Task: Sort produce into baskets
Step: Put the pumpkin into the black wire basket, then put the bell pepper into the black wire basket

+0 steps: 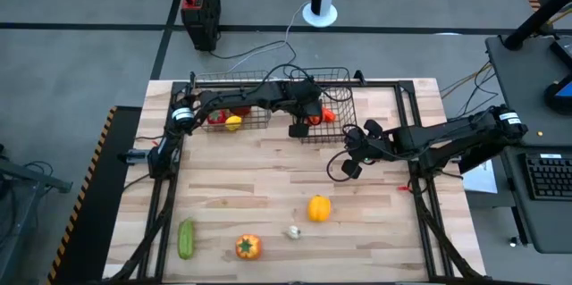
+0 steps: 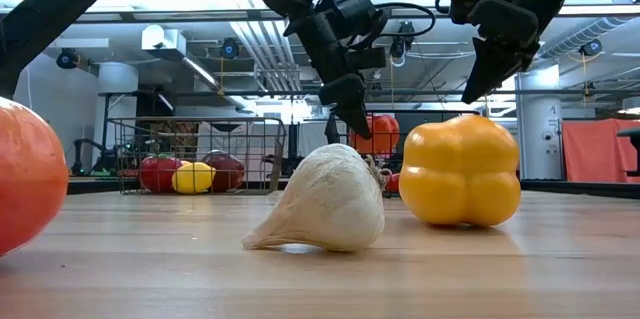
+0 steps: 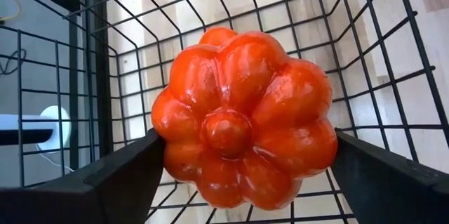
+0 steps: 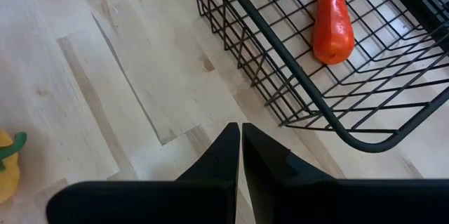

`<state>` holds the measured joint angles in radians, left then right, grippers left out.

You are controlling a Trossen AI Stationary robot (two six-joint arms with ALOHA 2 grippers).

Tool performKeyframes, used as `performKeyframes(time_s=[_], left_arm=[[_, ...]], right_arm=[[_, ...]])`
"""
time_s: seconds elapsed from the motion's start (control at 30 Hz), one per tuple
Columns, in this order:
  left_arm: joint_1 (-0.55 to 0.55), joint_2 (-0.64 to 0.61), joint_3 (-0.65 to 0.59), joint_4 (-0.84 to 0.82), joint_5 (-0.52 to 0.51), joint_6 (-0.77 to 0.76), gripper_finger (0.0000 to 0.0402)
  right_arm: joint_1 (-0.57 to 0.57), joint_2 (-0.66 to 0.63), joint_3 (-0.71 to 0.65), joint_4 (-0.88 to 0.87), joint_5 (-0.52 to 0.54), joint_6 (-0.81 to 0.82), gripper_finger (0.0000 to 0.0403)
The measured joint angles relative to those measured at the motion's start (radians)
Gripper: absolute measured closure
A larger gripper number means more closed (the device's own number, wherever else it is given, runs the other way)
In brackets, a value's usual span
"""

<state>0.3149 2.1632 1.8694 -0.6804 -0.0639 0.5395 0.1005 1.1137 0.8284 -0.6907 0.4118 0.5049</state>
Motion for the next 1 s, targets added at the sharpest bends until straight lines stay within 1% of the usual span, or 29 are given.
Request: performKeyframes(time_s=[0.23,0.47,0.53,0.67,0.77,0.83,1.0], left_arm=[[0.0,0.0,0.0,0.0,0.0,0.001,0.0005],[0.0,0.0,0.0,0.0,-0.008,0.001,0.0013],[-0.002,-0.002,0.0,0.0,-0.049,0.001,0.0013],[-0.008,-0.005,0.033,-0.028,-0.178,0.003,0.0013],[-0.01,-0.006,0.103,-0.084,-0.207,0.002,0.0013],[-0.012,-0.006,0.169,-0.161,-0.181,-0.001,0.0013],[-0.013,-0.009,0.33,-0.339,-0.039,-0.075,0.0013]], right_arm=[[0.0,0.0,0.0,0.0,0.0,0.0,0.039],[0.0,0.0,0.0,0.0,0.0,0.0,0.039],[0.0,0.0,0.0,0.0,0.0,0.0,0.039],[0.0,0.0,0.0,0.0,0.0,0.0,0.039],[0.0,0.0,0.0,0.0,0.0,0.0,0.039],[0.0,0.0,0.0,0.0,0.0,0.0,0.039],[0.0,0.0,0.0,0.0,0.0,0.0,0.039]])
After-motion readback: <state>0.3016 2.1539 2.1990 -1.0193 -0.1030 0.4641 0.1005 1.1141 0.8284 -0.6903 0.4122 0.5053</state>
